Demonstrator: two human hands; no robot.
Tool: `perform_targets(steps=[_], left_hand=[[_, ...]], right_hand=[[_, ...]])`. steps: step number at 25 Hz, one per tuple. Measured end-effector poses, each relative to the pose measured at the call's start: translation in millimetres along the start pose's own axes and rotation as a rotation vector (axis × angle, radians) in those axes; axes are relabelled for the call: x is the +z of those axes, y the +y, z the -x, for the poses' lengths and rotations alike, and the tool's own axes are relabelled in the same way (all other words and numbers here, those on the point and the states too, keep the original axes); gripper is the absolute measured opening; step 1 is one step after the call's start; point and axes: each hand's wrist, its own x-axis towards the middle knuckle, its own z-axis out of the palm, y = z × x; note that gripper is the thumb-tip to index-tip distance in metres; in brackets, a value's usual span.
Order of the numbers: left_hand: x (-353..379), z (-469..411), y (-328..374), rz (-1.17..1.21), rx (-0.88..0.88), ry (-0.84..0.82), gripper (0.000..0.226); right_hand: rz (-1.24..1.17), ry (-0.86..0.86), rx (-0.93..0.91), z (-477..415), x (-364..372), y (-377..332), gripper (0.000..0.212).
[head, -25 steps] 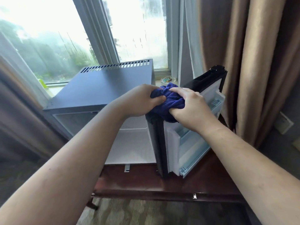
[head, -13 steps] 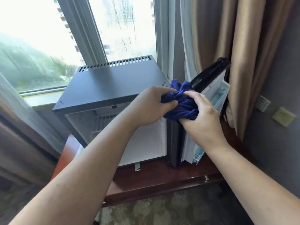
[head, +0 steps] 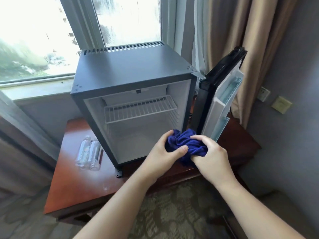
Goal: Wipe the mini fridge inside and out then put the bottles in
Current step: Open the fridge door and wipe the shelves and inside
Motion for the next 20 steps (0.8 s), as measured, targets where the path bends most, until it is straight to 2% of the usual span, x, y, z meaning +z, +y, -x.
perform_targets(steps=[2,5,11,16,20], left_hand=[[2,11,-14,0.077,-0.05,-0.054,0.067],[-5,21,-22,0.086,-0.07,-0.059,0.079],[-29,15,-25,0.179,-0.041,0.113,0.063],[-30,-6,-12,0.205,-0.037,0.246,0.056],[-23,-31,31,0.16,0.161,0.336,0.053]], right_hand=[[-0.055,-0.036,0.112,5,5,0,0.041],[-0.133,-0.112,0.14,7,13,-7,0.046],[-0.286,-0.287,0.063,-12,23,-23,0.062],[-0.456,-0.379,0.047,-35,17,-29,0.062],[-0.408,-0.29,-0.171,-70,-11,-40,0.062]])
